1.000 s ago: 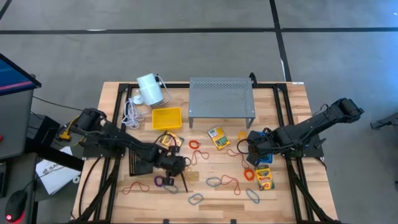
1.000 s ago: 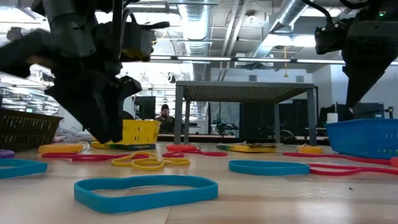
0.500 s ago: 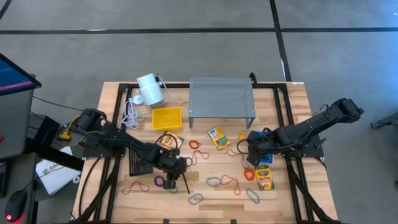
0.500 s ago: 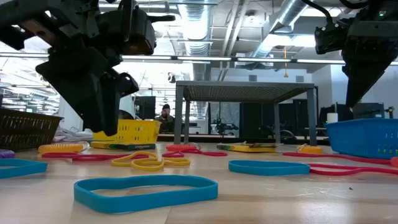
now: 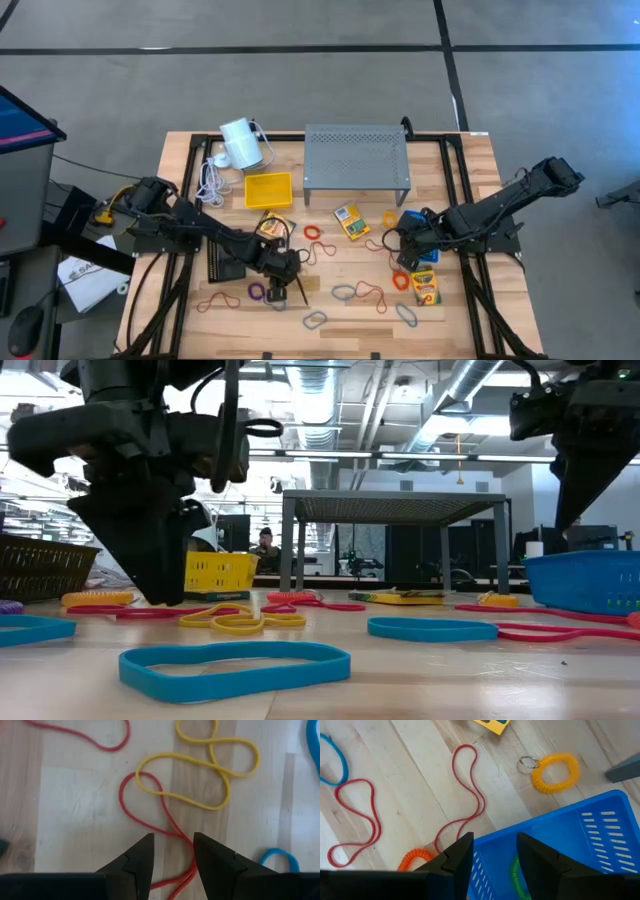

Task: Pick & Place Office Desk Supplies
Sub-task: Put the red rubber band into the black bin

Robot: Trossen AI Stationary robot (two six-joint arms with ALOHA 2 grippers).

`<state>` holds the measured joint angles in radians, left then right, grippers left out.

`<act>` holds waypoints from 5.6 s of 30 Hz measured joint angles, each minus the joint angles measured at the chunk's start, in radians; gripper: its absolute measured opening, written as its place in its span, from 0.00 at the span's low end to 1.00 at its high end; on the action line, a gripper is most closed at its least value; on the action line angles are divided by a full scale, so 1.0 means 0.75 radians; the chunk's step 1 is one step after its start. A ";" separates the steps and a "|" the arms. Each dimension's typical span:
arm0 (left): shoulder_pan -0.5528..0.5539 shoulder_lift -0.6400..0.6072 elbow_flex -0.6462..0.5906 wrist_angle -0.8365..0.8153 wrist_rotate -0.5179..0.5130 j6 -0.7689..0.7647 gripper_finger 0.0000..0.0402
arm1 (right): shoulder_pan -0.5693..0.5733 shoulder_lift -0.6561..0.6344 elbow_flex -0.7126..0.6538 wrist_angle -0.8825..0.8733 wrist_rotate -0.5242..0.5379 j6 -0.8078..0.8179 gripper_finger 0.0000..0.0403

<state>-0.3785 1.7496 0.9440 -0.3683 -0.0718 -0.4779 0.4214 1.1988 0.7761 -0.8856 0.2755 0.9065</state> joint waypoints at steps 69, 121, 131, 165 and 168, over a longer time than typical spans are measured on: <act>0.026 -0.593 -0.003 -0.513 -0.289 -0.202 0.00 | 0.014 0.001 0.000 0.015 0.034 0.013 0.37; -0.284 -0.836 -0.034 -1.202 -0.175 -0.945 0.00 | -0.023 -0.001 0.001 0.014 0.023 0.032 0.37; -0.283 -0.829 -0.041 -1.203 -0.184 -0.954 0.00 | 0.015 -0.001 0.001 0.016 0.024 0.072 0.37; -0.279 -0.825 -0.364 -0.809 -0.103 -0.907 0.02 | 0.014 -0.001 0.001 0.016 0.024 0.073 0.37; -0.279 -0.825 -0.364 -0.809 -0.103 -0.905 0.06 | 0.014 -0.001 0.001 0.016 0.024 0.083 0.37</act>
<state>-0.5880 1.1309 0.6712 -0.9749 -0.1492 -1.1564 0.4316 1.1980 0.7765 -0.8738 0.2935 0.9685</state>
